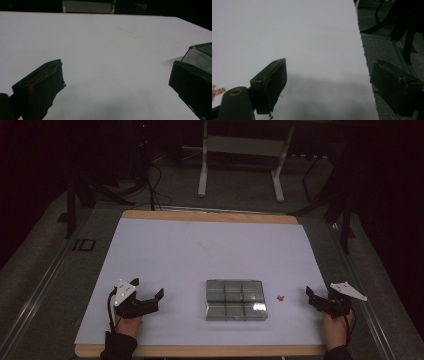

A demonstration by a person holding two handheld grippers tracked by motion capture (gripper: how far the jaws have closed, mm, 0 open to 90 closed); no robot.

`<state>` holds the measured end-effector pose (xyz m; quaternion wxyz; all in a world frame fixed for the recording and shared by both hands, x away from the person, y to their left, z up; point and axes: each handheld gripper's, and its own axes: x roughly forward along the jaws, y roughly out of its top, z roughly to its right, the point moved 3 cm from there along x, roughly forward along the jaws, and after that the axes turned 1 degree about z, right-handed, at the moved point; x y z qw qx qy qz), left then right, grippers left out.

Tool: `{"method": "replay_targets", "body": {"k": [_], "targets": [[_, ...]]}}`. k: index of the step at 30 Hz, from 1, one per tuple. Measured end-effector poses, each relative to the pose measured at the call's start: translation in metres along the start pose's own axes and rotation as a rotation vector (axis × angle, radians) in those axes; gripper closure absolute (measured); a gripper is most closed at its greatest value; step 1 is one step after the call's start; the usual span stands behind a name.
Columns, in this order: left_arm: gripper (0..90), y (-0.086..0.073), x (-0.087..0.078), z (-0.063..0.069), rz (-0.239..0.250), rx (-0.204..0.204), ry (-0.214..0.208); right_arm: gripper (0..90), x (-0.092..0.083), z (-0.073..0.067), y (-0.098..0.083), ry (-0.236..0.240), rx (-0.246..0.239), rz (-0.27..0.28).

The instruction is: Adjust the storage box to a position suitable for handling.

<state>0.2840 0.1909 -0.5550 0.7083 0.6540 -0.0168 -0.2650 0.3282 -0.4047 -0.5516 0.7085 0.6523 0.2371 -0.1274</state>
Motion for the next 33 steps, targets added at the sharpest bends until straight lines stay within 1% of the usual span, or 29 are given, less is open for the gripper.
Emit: {"method": "replay_targets", "body": {"k": [5, 6, 7, 9, 10, 12, 15, 16, 20, 21, 22, 23, 24, 25, 26, 27, 28, 29, 30, 31, 32, 33], "targets": [[0.0, 0.000, 0.000, 0.000, -0.001, 0.002, 0.007, 13.3, 0.000, 0.001, 0.000, 0.003, 0.009, -0.001], [0.0, 0.000, 0.001, 0.002, -0.006, 0.014, 0.017, 13.4, 0.000, 0.002, 0.000, 0.004, 0.018, -0.001], [0.0, 0.000, 0.000, 0.004, 0.005, 0.037, 0.026, 13.4, 0.000, 0.002, 0.000, 0.004, 0.022, 0.003], [0.0, 0.000, -0.001, 0.004, 0.007, 0.042, 0.027, 13.4, -0.001, 0.002, 0.000, 0.004, 0.026, 0.008], [0.0, 0.000, -0.001, 0.005, 0.012, 0.051, 0.029, 13.2, -0.001, 0.002, 0.000, 0.006, 0.019, 0.013], [0.0, 0.000, 0.000, 0.005, 0.006, 0.046, 0.028, 13.2, -0.002, 0.001, 0.000, 0.002, 0.012, 0.016], [0.0, 0.000, 0.000, 0.004, -0.001, 0.042, 0.021, 13.6, -0.002, 0.001, 0.000, 0.011, 0.006, 0.014], [0.0, 0.000, 0.001, 0.004, -0.013, 0.042, 0.011, 14.0, 0.000, 0.001, 0.001, 0.015, 0.011, 0.000], [0.0, 0.001, 0.002, 0.005, -0.024, 0.049, 0.015, 13.8, 0.000, 0.002, 0.002, 0.042, 0.021, -0.009], [0.0, 0.001, 0.002, 0.005, -0.028, 0.043, 0.019, 13.5, 0.000, 0.002, 0.002, 0.050, 0.018, -0.010], [0.0, 0.001, 0.003, 0.004, -0.037, 0.034, 0.009, 13.9, 0.000, 0.001, 0.003, 0.061, 0.009, -0.004], [0.1, 0.001, 0.004, 0.003, -0.055, 0.024, -0.001, 14.2, -0.001, 0.000, 0.003, 0.072, 0.001, -0.002], [0.1, 0.001, 0.004, 0.004, -0.072, 0.011, -0.023, 14.5, 0.000, -0.001, 0.003, 0.080, -0.021, -0.010], [0.1, 0.001, 0.005, 0.004, -0.076, 0.006, -0.042, 15.2, 0.000, -0.003, 0.003, 0.083, -0.045, -0.021], [0.1, 0.001, 0.005, 0.006, -0.087, 0.014, -0.046, 15.2, 0.000, -0.003, 0.003, 0.100, -0.053, -0.025], [0.1, 0.001, 0.005, 0.006, -0.087, 0.014, -0.046, 15.2, 0.000, -0.003, 0.003, 0.100, -0.053, -0.025], [0.1, 0.000, 0.006, 0.008, -0.108, 0.017, -0.067, 15.1, -0.001, -0.005, 0.003, 0.148, -0.053, -0.024], [0.1, 0.000, 0.006, 0.008, -0.108, 0.017, -0.067, 15.1, -0.001, -0.005, 0.003, 0.148, -0.053, -0.024], [0.1, 0.000, 0.008, 0.010, -0.121, 0.022, -0.081, 15.0, -0.002, -0.007, 0.004, 0.163, -0.051, -0.023], [0.1, 0.000, 0.008, 0.011, -0.123, 0.018, -0.097, 14.9, -0.003, -0.008, 0.005, 0.160, -0.058, -0.016], [0.1, 0.000, 0.008, 0.011, -0.123, 0.018, -0.097, 14.9, -0.003, -0.008, 0.005, 0.160, -0.058, -0.016], [0.1, 0.000, 0.009, 0.014, -0.130, 0.018, -0.107, 14.2, -0.003, -0.008, 0.005, 0.159, -0.067, -0.014]]}}
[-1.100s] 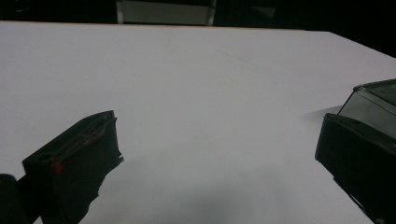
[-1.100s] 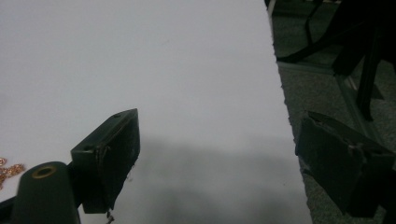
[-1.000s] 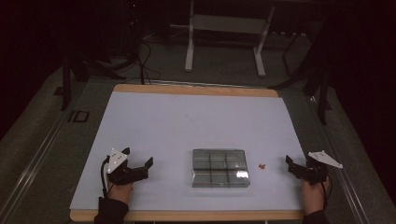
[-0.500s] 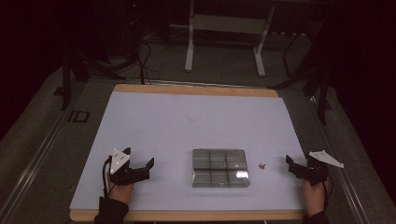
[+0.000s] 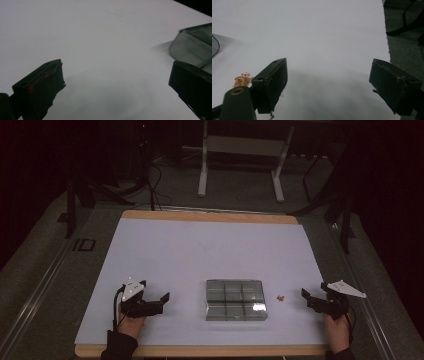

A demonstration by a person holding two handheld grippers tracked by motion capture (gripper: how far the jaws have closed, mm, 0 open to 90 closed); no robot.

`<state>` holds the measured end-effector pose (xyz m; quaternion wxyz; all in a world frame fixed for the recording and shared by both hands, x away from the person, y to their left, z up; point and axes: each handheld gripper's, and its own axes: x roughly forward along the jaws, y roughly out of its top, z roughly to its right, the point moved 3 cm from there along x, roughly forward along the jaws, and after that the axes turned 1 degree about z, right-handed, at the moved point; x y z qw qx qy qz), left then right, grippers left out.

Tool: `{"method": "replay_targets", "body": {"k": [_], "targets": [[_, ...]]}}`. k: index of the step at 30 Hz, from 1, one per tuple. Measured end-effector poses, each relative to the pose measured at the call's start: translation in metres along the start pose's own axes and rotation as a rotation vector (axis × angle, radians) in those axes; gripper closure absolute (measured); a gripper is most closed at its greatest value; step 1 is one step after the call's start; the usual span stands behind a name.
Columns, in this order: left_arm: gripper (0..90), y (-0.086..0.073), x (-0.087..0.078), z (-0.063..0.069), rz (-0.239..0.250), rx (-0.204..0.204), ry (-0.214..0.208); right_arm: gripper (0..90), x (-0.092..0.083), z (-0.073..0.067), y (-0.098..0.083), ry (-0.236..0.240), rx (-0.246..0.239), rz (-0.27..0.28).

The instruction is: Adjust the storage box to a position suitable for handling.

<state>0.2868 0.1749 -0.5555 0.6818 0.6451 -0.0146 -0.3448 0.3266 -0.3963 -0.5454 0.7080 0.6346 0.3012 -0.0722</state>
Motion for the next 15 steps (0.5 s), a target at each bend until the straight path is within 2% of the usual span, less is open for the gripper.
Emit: {"method": "replay_targets", "body": {"k": [1, 2, 3, 4, 5, 7, 8, 9, 11, 12, 13, 14, 15], "targets": [[0.1, 0.000, 0.000, 0.000, 0.000, 0.000, 0.000, 14.2, 0.000, 0.000, 0.000, 0.000, 0.000, 0.000], [0.1, 0.001, 0.003, 0.005, -0.016, 0.021, -0.010, 13.6, -0.002, -0.002, 0.002, 0.026, 0.007, 0.003], [0.1, 0.001, 0.003, 0.005, -0.016, 0.021, -0.010, 13.6, -0.002, -0.002, 0.002, 0.026, 0.007, 0.003], [0.1, 0.002, 0.003, 0.007, -0.015, 0.028, -0.032, 13.7, -0.004, -0.003, 0.005, 0.050, 0.003, 0.008], [0.1, 0.002, 0.003, 0.007, -0.015, 0.028, -0.032, 13.7, -0.004, -0.003, 0.005, 0.050, 0.003, 0.008], [0.1, 0.004, 0.003, 0.010, -0.012, 0.031, -0.049, 13.7, -0.006, -0.006, 0.008, 0.081, 0.000, 0.010], [0.1, 0.006, 0.004, 0.012, -0.022, 0.036, -0.075, 13.6, -0.008, -0.009, 0.012, 0.109, -0.014, 0.019], [0.1, 0.006, 0.004, 0.012, -0.022, 0.036, -0.075, 13.6, -0.008, -0.009, 0.012, 0.109, -0.014, 0.019], [0.1, 0.008, 0.003, 0.016, -0.023, 0.039, -0.114, 12.3, -0.012, -0.014, 0.018, 0.140, -0.027, 0.040], [0.1, 0.009, 0.003, 0.017, -0.028, 0.048, -0.120, 12.3, -0.012, -0.014, 0.018, 0.140, -0.027, 0.040], [0.1, 0.011, 0.004, 0.022, -0.031, 0.065, -0.140, 11.4, -0.013, -0.019, 0.020, 0.141, -0.055, 0.045], [0.1, 0.011, 0.004, 0.022, -0.031, 0.065, -0.140, 11.3, -0.012, -0.022, 0.022, 0.151, -0.076, 0.040], [0.1, 0.012, 0.004, 0.023, -0.035, 0.068, -0.155, 11.3, -0.012, -0.022, 0.022, 0.151, -0.076, 0.040]]}}
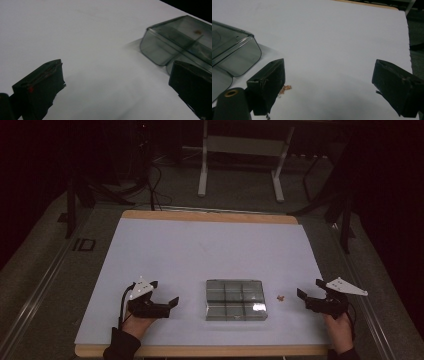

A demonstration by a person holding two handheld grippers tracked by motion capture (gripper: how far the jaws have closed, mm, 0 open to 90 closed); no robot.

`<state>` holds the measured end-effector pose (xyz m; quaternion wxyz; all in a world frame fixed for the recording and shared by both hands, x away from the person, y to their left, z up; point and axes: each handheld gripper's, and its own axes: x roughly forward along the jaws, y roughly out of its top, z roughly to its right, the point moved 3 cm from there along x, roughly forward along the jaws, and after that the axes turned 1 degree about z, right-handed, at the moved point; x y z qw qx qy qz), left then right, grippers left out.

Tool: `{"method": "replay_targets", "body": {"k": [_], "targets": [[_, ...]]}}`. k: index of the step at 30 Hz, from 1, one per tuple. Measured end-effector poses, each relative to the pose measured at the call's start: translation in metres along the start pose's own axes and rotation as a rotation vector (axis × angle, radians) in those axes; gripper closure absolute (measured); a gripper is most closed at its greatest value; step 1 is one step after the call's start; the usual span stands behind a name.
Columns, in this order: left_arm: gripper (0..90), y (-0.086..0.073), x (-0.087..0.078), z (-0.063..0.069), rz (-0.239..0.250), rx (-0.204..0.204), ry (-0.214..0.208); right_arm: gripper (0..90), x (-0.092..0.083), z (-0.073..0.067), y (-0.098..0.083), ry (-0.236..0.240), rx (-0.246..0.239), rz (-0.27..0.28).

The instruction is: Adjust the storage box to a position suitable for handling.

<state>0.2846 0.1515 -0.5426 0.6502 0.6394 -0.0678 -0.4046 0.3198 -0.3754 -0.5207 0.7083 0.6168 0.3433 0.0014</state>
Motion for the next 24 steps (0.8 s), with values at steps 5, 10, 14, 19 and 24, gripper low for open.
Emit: {"method": "replay_targets", "body": {"k": [5, 10, 14, 19, 24], "targets": [[4.4, 0.005, 0.006, 0.009, -0.029, 0.036, -0.073, 13.0, 0.005, -0.019, 0.007, 0.151, -0.087, -0.020], [10.1, 0.006, 0.016, 0.019, -0.080, 0.084, -0.131, 13.6, 0.013, -0.033, 0.012, 0.262, -0.111, -0.040], [14.8, 0.006, 0.020, 0.025, -0.113, 0.111, -0.169, 14.1, 0.019, -0.046, 0.012, 0.337, -0.160, -0.066], [20.1, 0.007, 0.028, 0.034, -0.144, 0.154, -0.222, 23.4, 0.025, -0.054, 0.007, 0.425, -0.196, -0.106], [33.5, 0.003, 0.039, 0.043, -0.227, 0.199, -0.293, 32.9, 0.031, -0.062, 0.001, 0.526, -0.206, -0.153]]}}
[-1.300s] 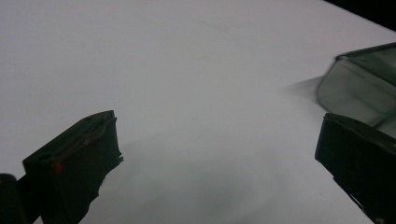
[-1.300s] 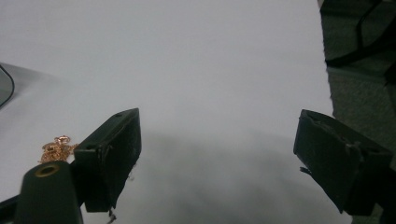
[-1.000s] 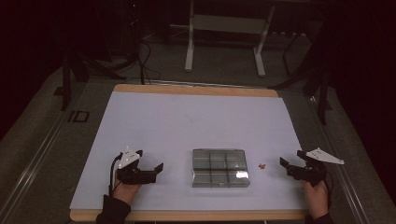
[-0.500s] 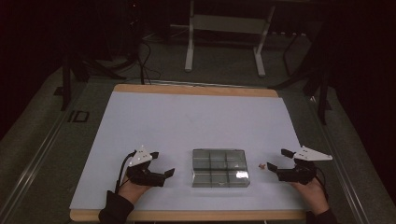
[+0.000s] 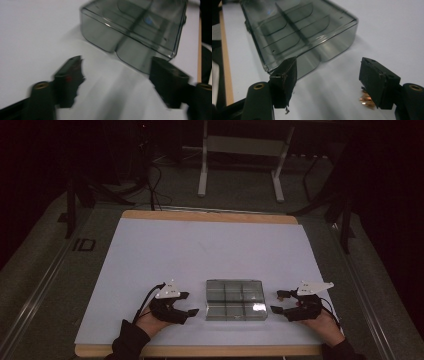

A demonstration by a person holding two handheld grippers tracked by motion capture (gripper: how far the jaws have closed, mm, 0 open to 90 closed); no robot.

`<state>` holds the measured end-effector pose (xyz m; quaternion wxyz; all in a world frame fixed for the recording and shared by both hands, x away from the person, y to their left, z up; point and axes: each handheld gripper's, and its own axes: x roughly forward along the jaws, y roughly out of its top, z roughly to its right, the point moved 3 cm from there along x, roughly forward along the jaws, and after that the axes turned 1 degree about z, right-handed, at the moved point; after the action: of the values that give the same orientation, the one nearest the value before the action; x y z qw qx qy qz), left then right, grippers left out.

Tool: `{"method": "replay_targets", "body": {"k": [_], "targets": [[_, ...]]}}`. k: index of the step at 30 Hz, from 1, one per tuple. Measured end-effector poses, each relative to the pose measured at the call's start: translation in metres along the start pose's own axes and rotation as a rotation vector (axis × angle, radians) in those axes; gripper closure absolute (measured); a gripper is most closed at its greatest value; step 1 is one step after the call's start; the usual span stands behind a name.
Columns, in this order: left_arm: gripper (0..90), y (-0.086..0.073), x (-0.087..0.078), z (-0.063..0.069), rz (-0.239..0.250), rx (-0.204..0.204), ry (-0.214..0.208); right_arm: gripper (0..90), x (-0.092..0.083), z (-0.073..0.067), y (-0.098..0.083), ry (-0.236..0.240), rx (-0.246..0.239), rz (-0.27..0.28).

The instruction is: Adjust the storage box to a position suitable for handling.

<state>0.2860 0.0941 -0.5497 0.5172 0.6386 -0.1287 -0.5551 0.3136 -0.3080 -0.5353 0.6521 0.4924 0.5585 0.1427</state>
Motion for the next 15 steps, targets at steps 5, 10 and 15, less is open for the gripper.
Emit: {"method": "replay_targets", "body": {"k": [5, 10, 15], "targets": [[40.8, 0.000, 0.011, 0.003, -0.058, 0.021, -0.047, 48.1, 0.007, -0.006, -0.001, 0.020, -0.071, -0.038], [52.1, 0.000, 0.016, 0.004, -0.098, 0.037, -0.051, 62.2, 0.010, -0.008, -0.003, 0.034, -0.108, -0.067], [68.3, 0.001, 0.019, 0.005, -0.108, 0.066, -0.056, 77.2, 0.012, -0.010, -0.004, 0.056, -0.118, -0.081]]}}
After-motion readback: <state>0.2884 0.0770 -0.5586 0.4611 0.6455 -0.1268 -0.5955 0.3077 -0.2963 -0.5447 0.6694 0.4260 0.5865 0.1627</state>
